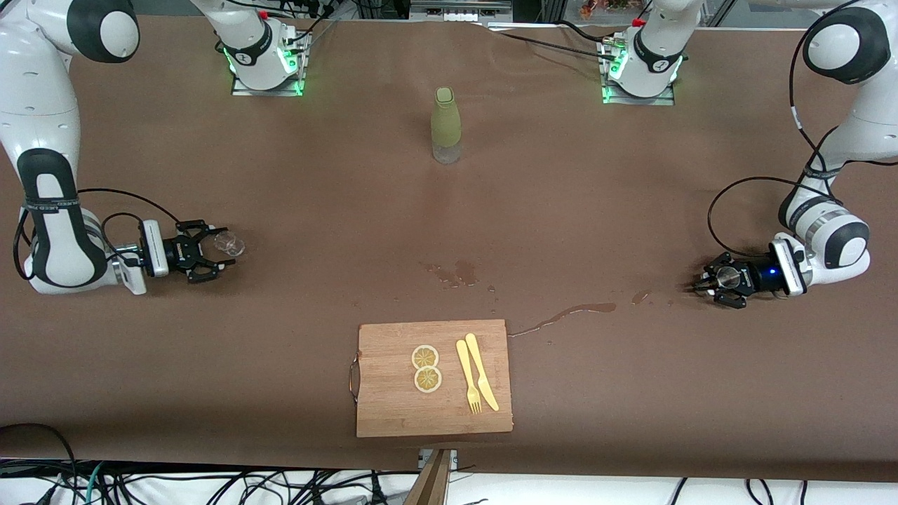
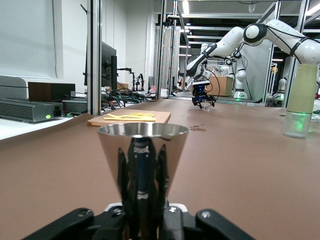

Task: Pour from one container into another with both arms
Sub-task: 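Set down the glass cup and jigger and open both grippers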

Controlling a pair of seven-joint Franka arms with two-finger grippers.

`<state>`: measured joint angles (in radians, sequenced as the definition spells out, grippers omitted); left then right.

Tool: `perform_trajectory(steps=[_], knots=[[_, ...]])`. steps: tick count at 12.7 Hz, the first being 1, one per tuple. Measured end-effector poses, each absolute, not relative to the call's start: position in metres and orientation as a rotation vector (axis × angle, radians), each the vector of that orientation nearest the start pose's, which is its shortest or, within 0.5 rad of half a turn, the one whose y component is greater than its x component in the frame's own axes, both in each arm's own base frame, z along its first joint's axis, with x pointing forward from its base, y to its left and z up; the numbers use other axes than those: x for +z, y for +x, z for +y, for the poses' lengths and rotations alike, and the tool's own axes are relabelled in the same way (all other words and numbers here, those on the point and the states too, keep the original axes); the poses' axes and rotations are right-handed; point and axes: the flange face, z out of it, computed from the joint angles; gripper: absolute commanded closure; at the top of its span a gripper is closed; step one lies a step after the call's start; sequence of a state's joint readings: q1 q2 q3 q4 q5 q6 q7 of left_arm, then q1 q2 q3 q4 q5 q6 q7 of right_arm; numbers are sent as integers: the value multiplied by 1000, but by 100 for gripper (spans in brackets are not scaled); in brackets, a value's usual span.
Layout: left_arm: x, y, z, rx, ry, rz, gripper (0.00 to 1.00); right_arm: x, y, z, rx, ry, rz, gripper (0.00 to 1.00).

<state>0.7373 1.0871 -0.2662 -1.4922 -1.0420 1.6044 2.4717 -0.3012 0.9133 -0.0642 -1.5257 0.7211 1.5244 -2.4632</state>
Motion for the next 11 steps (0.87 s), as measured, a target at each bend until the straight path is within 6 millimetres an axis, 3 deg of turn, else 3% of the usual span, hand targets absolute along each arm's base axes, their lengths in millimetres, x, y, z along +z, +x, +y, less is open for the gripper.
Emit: perform_trajectory(steps=[1,3,6,8,11], knots=[[58,583,216,1266,1444,-1140,0,101,587,-147,-562,-1351,-1644,0],[58,583,216,1275,1439,-1152,0,102,585,-158,-545,-1362,-1655,0],[58,583,217,1277,1438,-1156,0,112,582,-190,-500,-1387,-1677,0],[60,584,220,1280,1443,-1162,0,126,584,-207,-420,-1430,-1660,0],[68,584,234,1265,1468,-1191,0,156,598,-209,-311,-1529,-1620,0]])
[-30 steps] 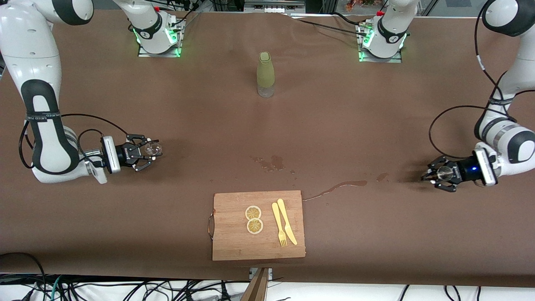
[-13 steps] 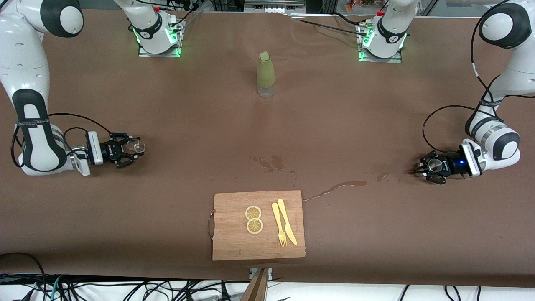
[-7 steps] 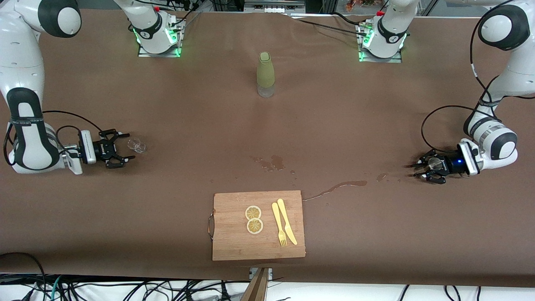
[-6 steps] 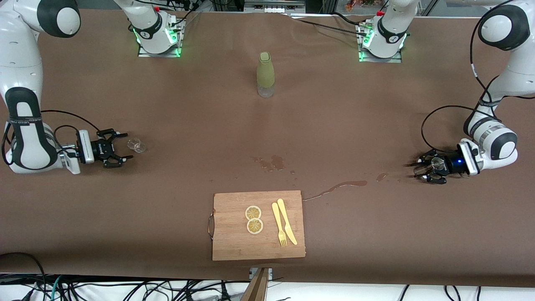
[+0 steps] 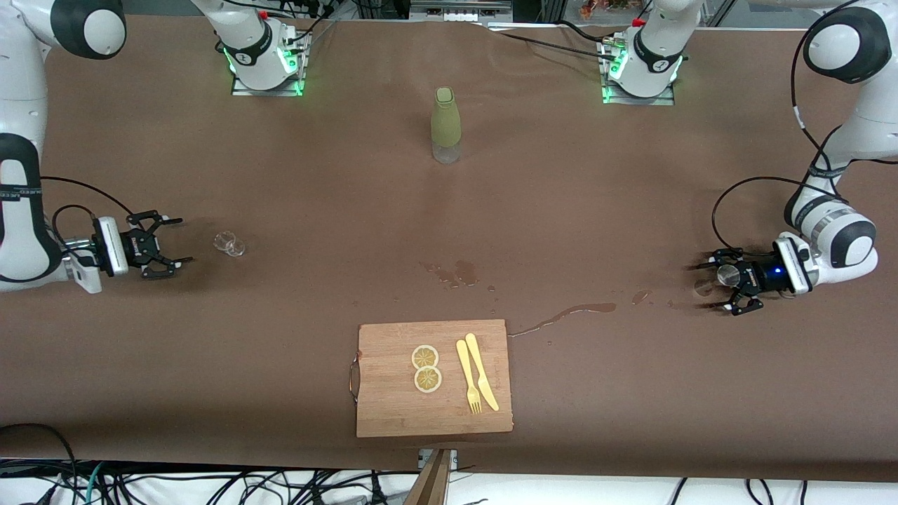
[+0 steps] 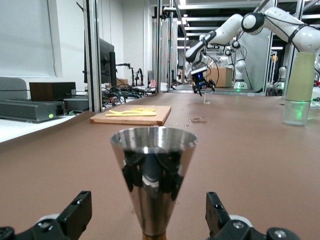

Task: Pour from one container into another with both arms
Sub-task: 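Set down the glass cup and jigger and open both grippers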

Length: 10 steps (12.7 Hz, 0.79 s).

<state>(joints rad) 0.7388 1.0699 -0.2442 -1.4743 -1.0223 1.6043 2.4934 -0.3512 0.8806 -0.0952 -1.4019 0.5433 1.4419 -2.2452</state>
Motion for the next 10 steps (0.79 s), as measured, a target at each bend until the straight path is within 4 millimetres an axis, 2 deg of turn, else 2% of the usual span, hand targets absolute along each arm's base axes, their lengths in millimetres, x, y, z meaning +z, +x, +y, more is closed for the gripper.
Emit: perform_trajectory(steps=[3,6,8,10], knots=[[75,579,254,1239,1515,-1199,0,195,612,-200,-178,-1658,-1587,0],[83,574,271,1108,1566,-1232,0,248,628,-183,-44,-1820,-1565,0],[103,579,284,1051,1612,-1240,0,288,641,-164,44,-1945,-1586,0],[136,585,295,974,1676,-1234,0,333,651,-135,135,-2082,-1602,0]])
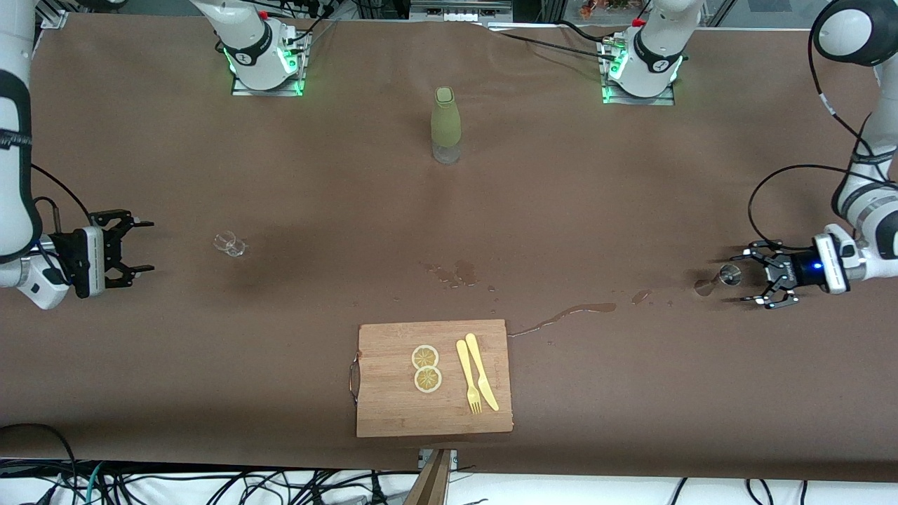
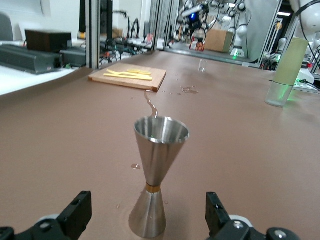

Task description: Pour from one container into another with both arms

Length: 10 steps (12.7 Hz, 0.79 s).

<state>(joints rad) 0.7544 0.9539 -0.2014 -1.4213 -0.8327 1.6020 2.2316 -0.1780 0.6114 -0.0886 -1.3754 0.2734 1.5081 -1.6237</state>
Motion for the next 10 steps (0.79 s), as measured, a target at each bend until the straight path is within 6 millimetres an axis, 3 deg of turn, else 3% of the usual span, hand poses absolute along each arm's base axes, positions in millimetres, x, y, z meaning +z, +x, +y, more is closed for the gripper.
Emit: perform_trajectory(steps=[2,5,7,10], knots=[[180,594,300,856,1766,-1206,0,374,656,-106,202,-2225,-1592,0],[259,615,300,696,1980,-1153,0,421,658,-75,266,-2435,-1530,0],[307,620,297,588,2115,-1049,0,442,656,-58,293,-2549,-1453,0],[364,624,281,441,2280,-837,0,461,651,-35,320,-2686,-1321,0]])
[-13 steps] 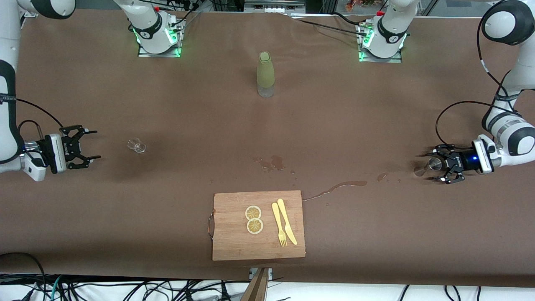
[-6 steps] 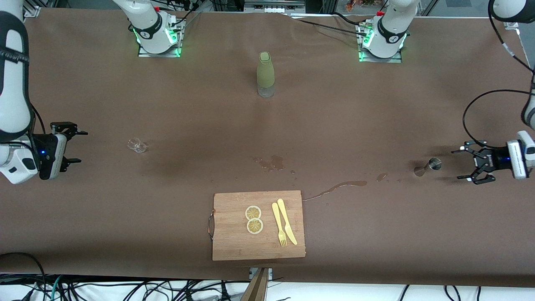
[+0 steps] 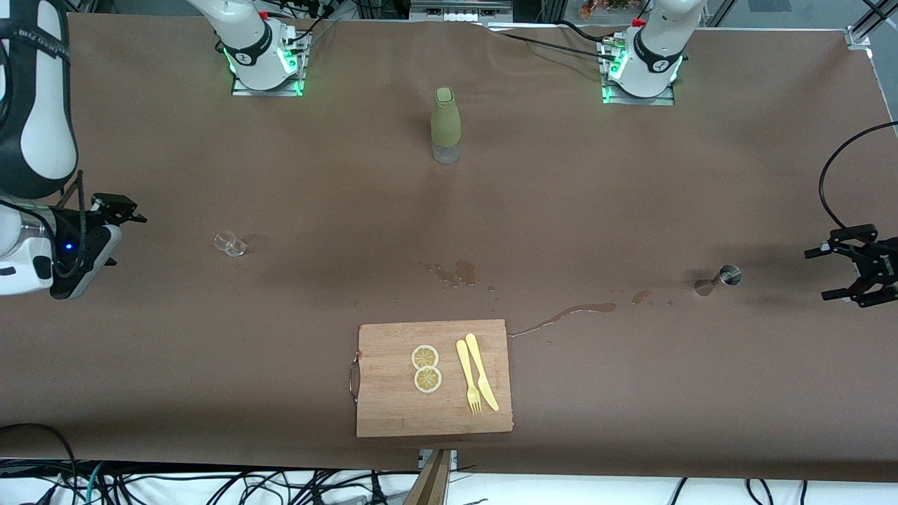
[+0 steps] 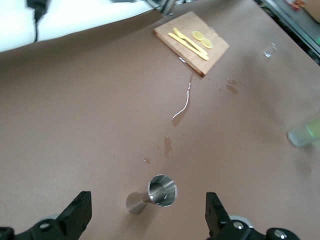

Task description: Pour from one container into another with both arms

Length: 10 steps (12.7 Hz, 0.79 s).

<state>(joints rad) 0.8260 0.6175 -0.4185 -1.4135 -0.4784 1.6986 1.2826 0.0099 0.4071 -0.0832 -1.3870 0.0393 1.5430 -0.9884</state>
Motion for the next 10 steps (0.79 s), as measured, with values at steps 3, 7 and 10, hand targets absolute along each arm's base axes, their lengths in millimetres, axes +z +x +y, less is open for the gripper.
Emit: perform_trajectory(steps=[3,7,10], knots=[[424,632,237,297,2439,-661,0,472,644,-9,350,-2834,-1071,0],[516,631,112,108,2700,-392,0,479,637,23,402,-2968,-813,0],[560,605,25,30,2917,-186,0,478,636,29,420,-3031,-623,0]])
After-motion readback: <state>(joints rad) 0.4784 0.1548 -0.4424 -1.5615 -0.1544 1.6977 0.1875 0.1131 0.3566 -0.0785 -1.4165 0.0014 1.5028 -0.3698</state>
